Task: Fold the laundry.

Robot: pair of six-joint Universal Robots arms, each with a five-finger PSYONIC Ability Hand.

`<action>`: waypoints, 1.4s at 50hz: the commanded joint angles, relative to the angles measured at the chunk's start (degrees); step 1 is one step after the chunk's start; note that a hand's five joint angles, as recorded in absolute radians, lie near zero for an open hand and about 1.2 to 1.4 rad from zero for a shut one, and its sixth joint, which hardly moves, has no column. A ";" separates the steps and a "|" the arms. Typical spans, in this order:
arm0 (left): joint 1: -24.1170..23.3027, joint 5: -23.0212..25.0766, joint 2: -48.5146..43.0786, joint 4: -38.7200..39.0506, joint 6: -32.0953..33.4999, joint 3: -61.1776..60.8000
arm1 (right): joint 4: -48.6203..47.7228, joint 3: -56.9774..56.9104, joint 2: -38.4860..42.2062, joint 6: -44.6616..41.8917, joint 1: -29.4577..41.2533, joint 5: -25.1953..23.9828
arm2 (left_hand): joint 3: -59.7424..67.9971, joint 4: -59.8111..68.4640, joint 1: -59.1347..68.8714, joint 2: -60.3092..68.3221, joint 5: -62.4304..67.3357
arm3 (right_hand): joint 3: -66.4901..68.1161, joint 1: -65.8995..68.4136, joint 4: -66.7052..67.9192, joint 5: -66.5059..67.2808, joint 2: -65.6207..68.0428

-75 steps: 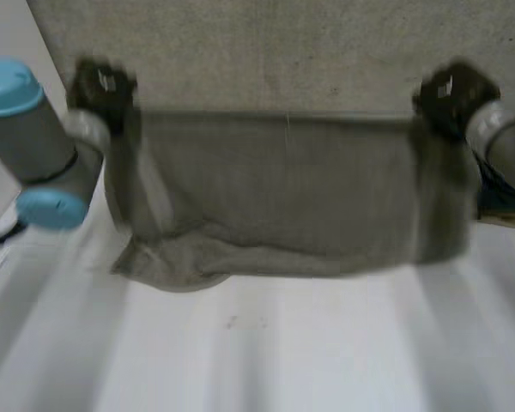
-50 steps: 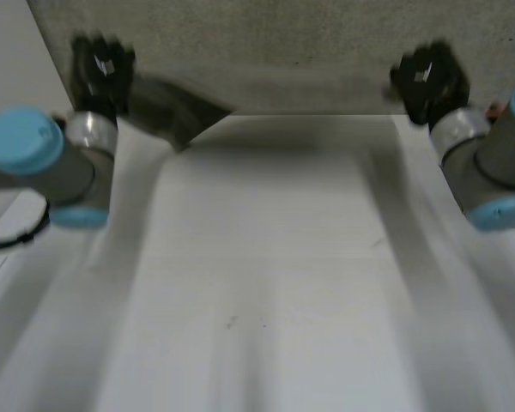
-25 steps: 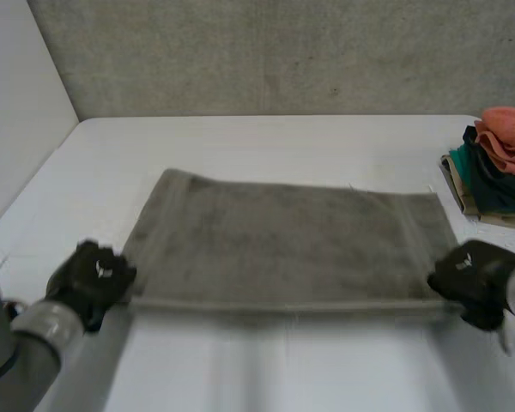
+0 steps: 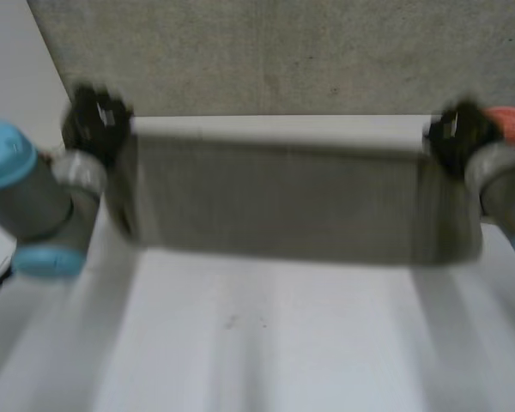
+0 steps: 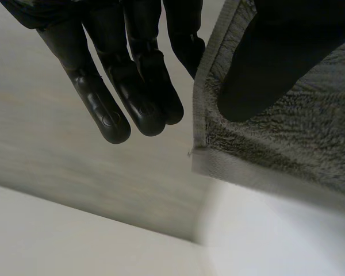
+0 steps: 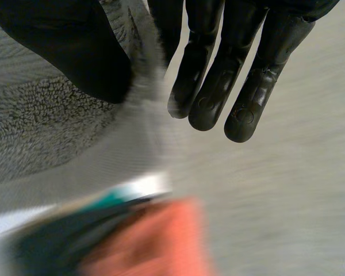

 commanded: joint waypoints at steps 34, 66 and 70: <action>2.74 7.72 7.70 8.83 -9.50 -26.70 | -1.07 22.00 -2.68 9.14 2.13 -2.61 | 11.46 10.99 13.94 11.27 13.89 | 11.98 22.71 11.85 12.65 12.42; -1.92 3.69 -3.16 -5.59 0.53 -8.72 | 3.89 11.93 3.27 -0.97 -2.88 1.16 | 11.46 10.99 13.94 11.27 13.89 | 11.98 22.71 11.85 12.65 12.42; -2.97 -1.23 -11.78 -3.22 1.05 1.48 | 0.90 6.04 9.07 -1.06 -2.27 1.87 | 11.46 10.99 13.94 11.27 13.89 | 11.98 22.71 11.85 12.65 12.42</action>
